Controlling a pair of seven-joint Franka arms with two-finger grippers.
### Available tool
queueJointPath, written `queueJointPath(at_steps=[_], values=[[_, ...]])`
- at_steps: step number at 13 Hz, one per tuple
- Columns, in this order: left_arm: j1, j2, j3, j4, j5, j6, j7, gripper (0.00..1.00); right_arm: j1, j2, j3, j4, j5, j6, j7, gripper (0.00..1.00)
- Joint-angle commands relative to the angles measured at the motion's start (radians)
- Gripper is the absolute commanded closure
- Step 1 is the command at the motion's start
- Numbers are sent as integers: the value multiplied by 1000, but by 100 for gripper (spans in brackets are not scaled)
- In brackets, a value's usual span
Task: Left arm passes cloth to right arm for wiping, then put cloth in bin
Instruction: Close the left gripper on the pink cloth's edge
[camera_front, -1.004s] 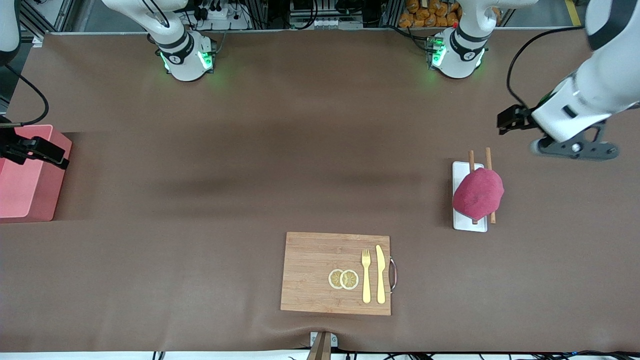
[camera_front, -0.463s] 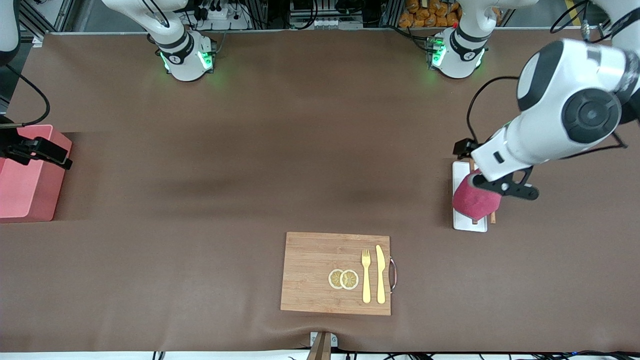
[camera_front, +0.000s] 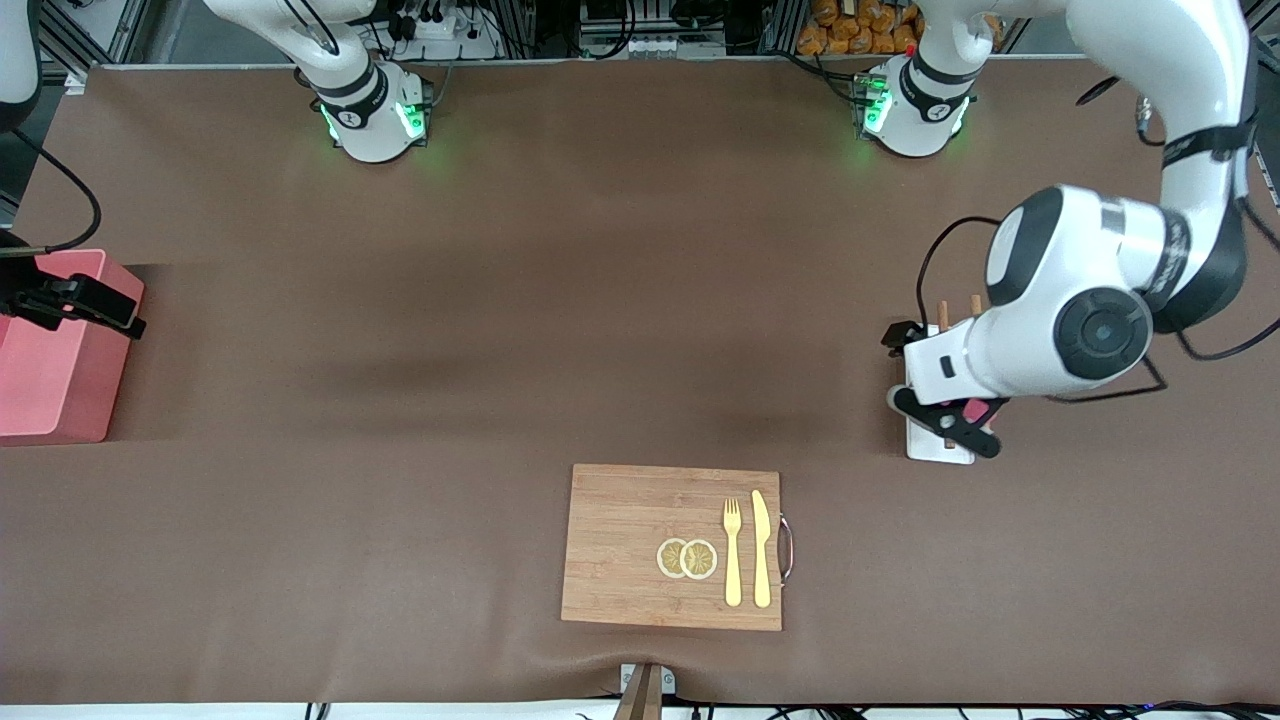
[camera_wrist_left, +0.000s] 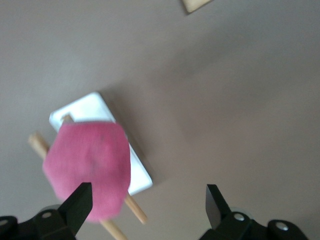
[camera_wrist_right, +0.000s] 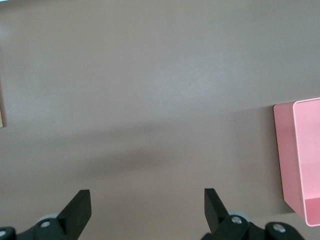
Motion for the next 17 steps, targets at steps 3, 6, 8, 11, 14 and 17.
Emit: queueJointPath(at_steps=[3, 6, 8, 11, 14, 17], values=[[-2, 163, 13, 105, 23, 79, 140, 0, 0, -4, -1, 3, 10, -5, 17, 0], [8, 195, 13, 115, 81, 79, 239, 0, 1, -3, -1, 3, 10, -4, 17, 0], [13, 220, 19, 119, 81, 100, 255, 0, 3, -1, -2, 3, 12, -2, 17, 0], [13, 226, 32, 115, 112, 119, 259, 0, 1, 2, -1, 6, 12, -1, 17, 0], [17, 226, 32, 108, 144, 119, 258, 0, 0, 2, -2, 6, 12, -1, 17, 0], [22, 238, 42, 101, 144, 116, 258, 0, 0, 5, -1, 6, 13, -2, 17, 0]])
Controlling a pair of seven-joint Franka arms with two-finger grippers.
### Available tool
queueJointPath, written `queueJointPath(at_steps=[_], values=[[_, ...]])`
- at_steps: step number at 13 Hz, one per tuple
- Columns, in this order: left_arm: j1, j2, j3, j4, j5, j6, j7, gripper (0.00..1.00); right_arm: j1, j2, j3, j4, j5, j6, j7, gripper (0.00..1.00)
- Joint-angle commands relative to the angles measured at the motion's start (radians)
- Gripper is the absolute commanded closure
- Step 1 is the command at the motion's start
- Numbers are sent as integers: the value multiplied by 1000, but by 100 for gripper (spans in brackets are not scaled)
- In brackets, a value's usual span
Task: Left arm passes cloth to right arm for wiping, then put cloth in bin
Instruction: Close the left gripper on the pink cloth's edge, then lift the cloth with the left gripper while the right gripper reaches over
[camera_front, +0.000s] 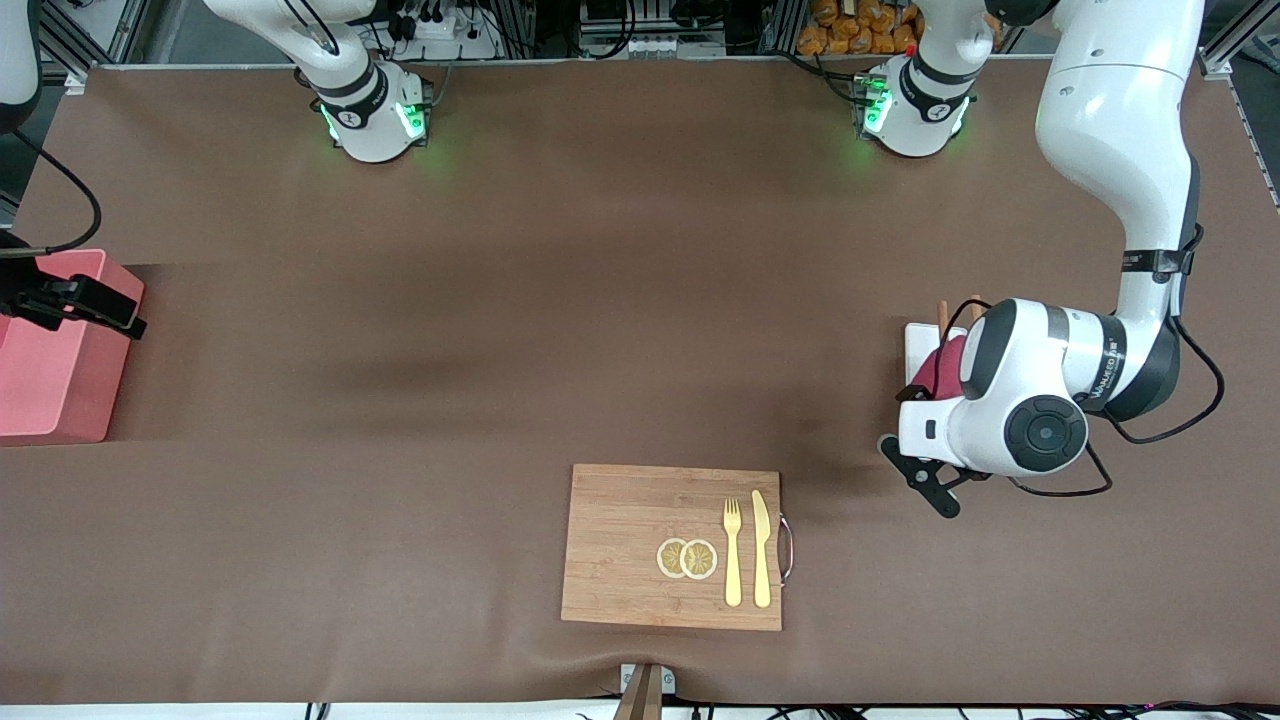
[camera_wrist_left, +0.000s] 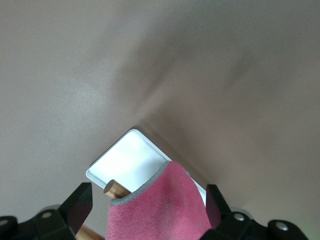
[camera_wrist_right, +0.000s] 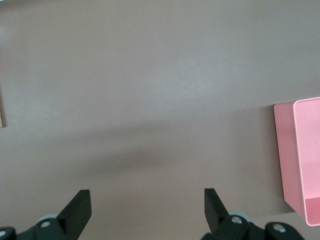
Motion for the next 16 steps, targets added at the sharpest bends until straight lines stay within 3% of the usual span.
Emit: queueJointPath(at_steps=[1, 4, 5, 6, 8, 9, 10, 16], values=[[11, 21, 2, 4, 24, -3, 15, 0, -2, 2, 0, 6, 11, -2, 16, 0], [23, 21, 2, -16, 26, -8, 16, 3, -3, 2, 0, 6, 11, -1, 16, 0], [25, 20, 2, -20, 26, -9, 16, 11, -2, 4, 0, 6, 13, 1, 16, 0], [28, 18, 2, -20, 26, -15, 13, 22, 1, 4, 0, 6, 11, 5, 16, 0], [28, 15, 7, -20, 26, -40, -14, 65, -5, 5, 0, 6, 13, 7, 16, 0], [28, 14, 8, -20, 26, -61, -37, 81, -2, 5, -2, 6, 14, 7, 16, 0], [28, 9, 10, -20, 26, -67, -42, 92, -5, 5, 0, 6, 14, 7, 16, 0], [43, -2, 12, -17, 33, -110, -44, 96, -5, 7, 0, 6, 14, 10, 16, 0]])
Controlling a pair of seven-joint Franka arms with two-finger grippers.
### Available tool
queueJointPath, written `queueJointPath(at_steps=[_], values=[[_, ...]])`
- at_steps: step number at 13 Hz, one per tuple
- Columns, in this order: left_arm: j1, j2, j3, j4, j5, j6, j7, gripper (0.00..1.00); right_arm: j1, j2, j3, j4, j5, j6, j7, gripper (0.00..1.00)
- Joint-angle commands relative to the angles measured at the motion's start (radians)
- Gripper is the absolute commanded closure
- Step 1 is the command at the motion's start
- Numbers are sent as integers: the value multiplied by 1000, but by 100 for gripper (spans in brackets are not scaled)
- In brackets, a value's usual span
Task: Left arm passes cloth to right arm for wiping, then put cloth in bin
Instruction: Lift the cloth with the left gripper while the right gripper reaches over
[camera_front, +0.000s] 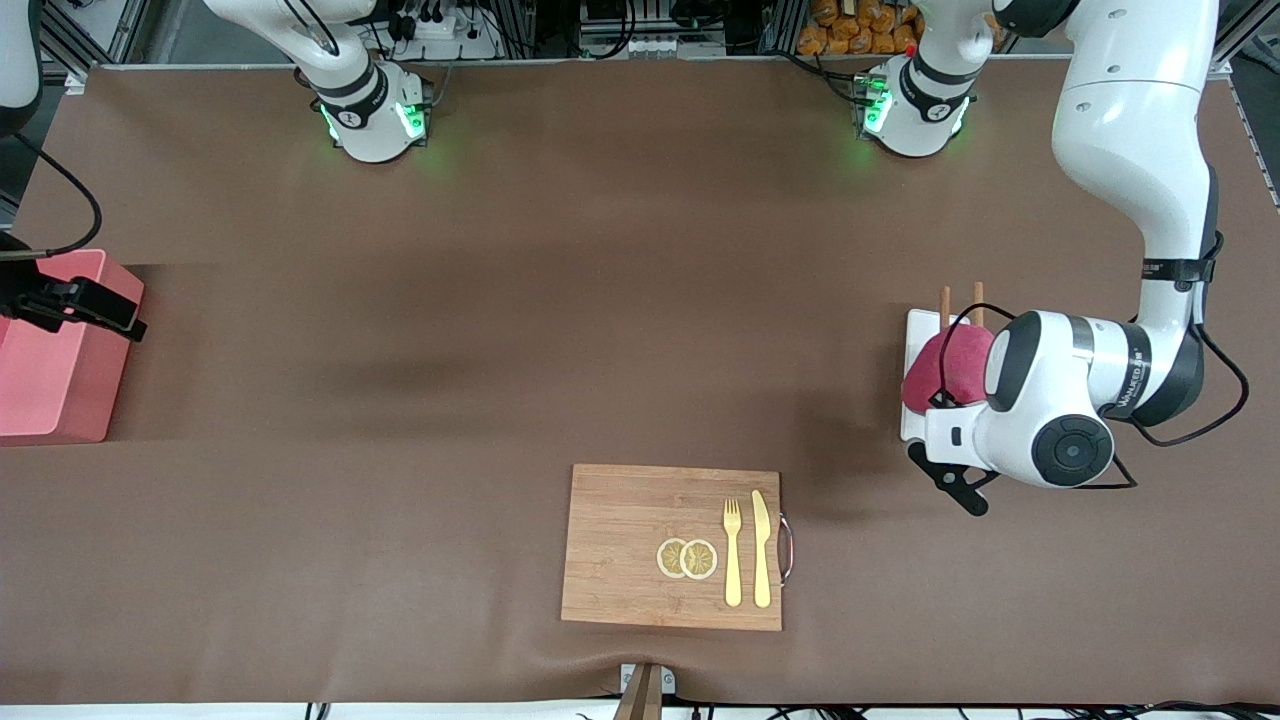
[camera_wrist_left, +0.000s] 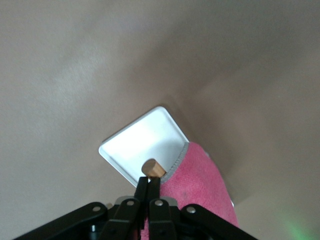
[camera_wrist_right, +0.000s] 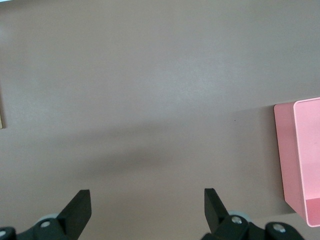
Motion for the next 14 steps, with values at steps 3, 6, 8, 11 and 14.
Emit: queueJointPath(at_steps=[3, 6, 8, 11, 14], values=[[4, -28, 7, -9, 31, -68, -21, 100, -3, 6, 0, 6, 14, 5, 14, 0], [-4, -53, 4, -1, 31, -70, -71, 100, -4, 6, 0, 6, 20, 4, 14, 0], [-10, -82, 1, -1, 31, -90, -116, 100, -3, 6, -1, 6, 26, 5, 14, 0], [-11, -150, -8, 2, 19, -142, -174, 100, -3, 5, 0, 6, 27, 4, 14, 0], [-18, -243, -33, 3, -16, -209, -293, 100, -4, 6, -1, 6, 35, 4, 16, 0]])
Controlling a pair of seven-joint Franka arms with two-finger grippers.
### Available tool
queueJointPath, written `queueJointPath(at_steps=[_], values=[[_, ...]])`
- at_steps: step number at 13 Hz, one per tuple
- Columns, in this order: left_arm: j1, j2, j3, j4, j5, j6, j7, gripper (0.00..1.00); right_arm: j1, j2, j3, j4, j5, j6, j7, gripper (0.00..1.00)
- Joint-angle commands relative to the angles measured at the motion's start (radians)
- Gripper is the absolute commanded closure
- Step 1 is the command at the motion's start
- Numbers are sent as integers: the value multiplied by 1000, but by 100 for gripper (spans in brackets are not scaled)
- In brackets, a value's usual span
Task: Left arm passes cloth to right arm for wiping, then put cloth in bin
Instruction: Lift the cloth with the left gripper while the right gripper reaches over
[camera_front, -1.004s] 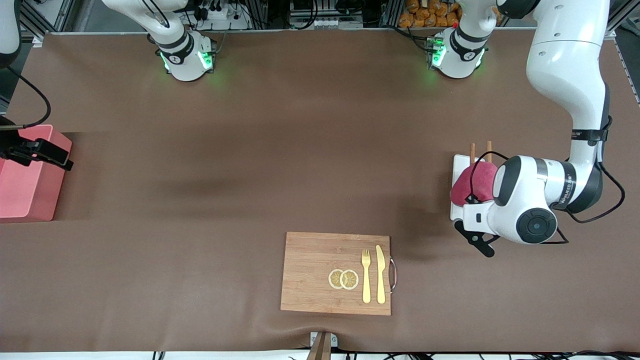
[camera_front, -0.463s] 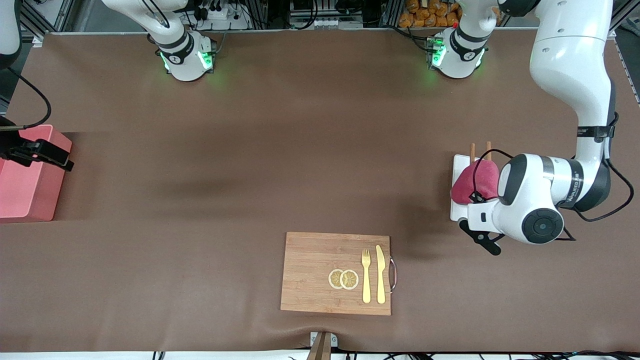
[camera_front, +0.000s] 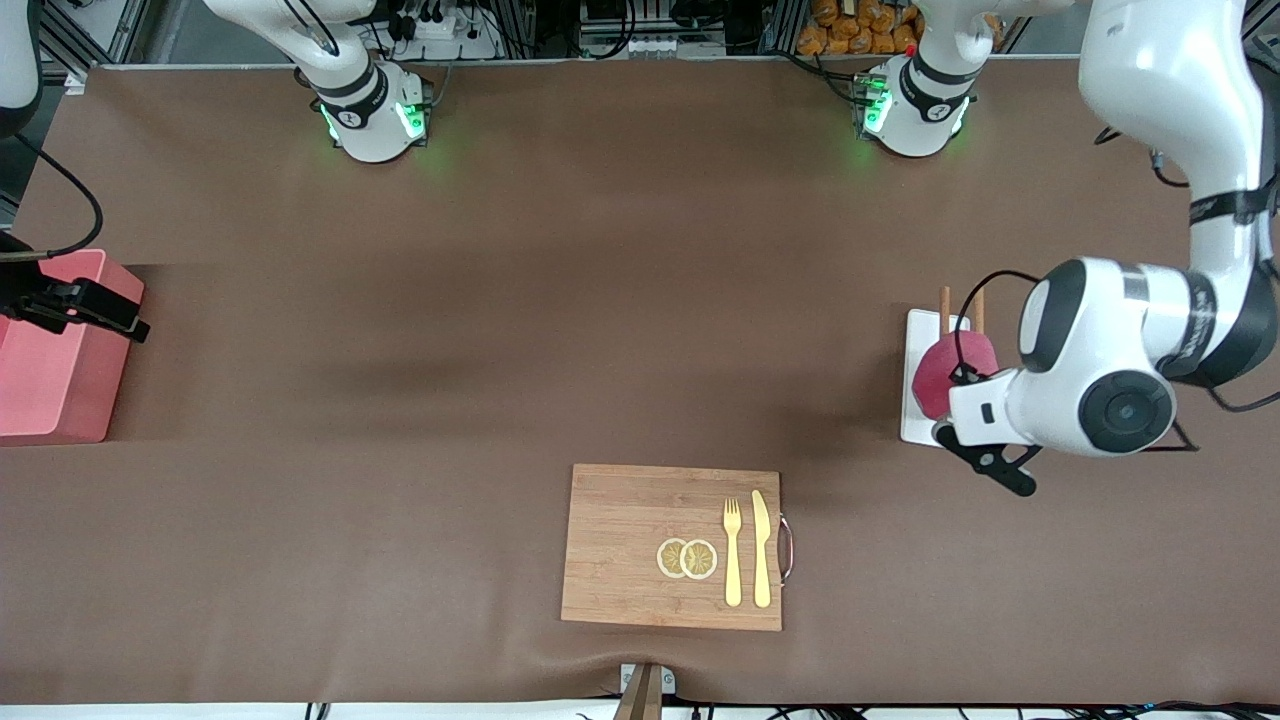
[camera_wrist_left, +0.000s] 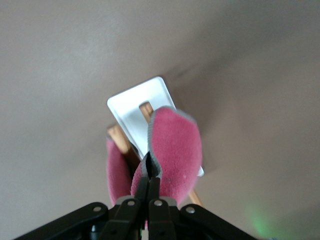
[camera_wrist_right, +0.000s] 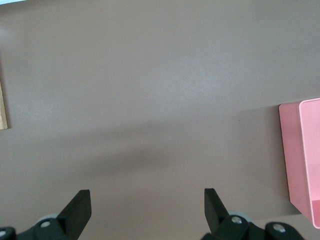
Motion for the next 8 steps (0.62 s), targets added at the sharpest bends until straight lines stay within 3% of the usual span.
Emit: queueJointPath(at_steps=[1, 4, 8], values=[[-8, -90, -38, -9, -49, -41, -154, 100, -4, 4, -1, 4, 18, 2, 13, 0], [-13, -110, -102, -1, -132, -58, -332, 100, -4, 4, -1, 3, 19, 2, 16, 0], [-22, -103, -289, 33, -169, -55, -600, 100, 29, 4, 2, 1, 23, -21, 201, 0]])
